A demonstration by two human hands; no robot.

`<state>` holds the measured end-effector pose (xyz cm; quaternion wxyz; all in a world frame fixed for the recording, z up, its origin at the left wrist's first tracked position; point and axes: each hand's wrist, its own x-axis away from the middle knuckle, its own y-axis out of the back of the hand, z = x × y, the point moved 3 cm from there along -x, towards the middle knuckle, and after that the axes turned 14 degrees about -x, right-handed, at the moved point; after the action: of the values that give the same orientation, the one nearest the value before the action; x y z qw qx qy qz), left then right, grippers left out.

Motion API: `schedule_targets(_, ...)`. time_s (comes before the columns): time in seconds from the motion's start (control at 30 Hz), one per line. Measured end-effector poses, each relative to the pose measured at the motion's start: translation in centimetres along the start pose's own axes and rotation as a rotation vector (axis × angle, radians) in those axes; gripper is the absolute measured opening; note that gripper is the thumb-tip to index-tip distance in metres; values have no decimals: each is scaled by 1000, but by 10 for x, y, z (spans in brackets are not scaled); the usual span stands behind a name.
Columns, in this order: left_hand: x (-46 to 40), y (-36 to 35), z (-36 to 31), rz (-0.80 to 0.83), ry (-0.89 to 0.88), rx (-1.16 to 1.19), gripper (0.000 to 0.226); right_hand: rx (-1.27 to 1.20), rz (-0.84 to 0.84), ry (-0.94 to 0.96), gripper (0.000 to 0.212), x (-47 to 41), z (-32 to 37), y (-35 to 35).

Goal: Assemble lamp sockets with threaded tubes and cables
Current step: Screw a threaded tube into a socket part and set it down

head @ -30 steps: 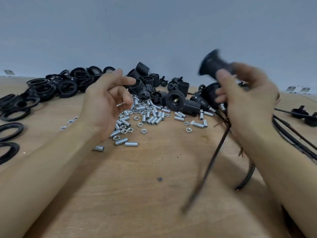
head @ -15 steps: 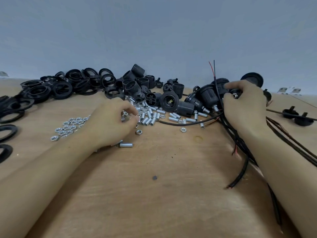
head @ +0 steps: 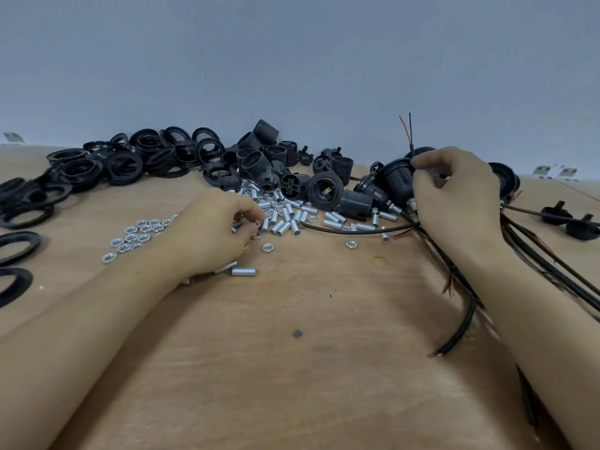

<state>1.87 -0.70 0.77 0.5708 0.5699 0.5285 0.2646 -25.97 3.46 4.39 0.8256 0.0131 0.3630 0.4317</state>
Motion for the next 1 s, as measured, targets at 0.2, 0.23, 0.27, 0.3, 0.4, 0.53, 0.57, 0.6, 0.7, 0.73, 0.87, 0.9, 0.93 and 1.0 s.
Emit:
schedule_targets(0.2, -2, -1, 2, -16, 13, 40, 16, -127, 291, 113, 16, 23, 11, -31)
schedule_targets(0.23, -2, -1, 2, -13, 11, 42, 16, -133, 329, 123, 16, 26, 11, -35)
schedule_targets(0.27, -2, -1, 2, -13, 8, 42, 16, -138, 364, 129, 17, 28, 12, -37)
schedule_targets(0.3, -1, 0, 2, -15, 7, 41, 15, -134, 401, 134, 18, 30, 13, -40)
schedule_targets(0.4, -1, 1, -1, -29, 4, 53, 15, -65, 580, 169, 23, 39, 16, -48)
schedule_targets(0.53, -1, 4, -2, -86, 5, 82, 18, 9, 753, 276, 32, 53, 25, -60)
schedule_targets(0.57, -2, 5, -2, -118, 14, 111, 18, 39, 780, 315, 33, 55, 27, -63)
schedule_targets(0.6, -2, 6, -3, -153, 22, 145, 19, 70, 812, 355, 33, 57, 29, -67)
schedule_targets(0.7, 0, 9, -5, -216, 30, 251, 22, 183, 911, 423, 27, 59, 28, -78)
schedule_targets(0.73, 1, 9, -6, -213, 20, 276, 23, 215, 903, 422, 26, 58, 27, -80)
schedule_targets(0.87, 2, 4, -10, -108, -64, 269, 23, 181, 666, 330, 16, 48, 23, -70)
schedule_targets(0.9, 2, 2, -10, -83, -69, 244, 24, 131, 603, 302, 15, 47, 23, -68)
schedule_targets(0.93, 2, 1, -9, -66, -63, 227, 24, 96, 569, 288, 14, 46, 24, -67)
schedule_targets(1.0, 1, 0, -8, -46, -53, 213, 22, 115, 610, 309, 17, 48, 25, -70)
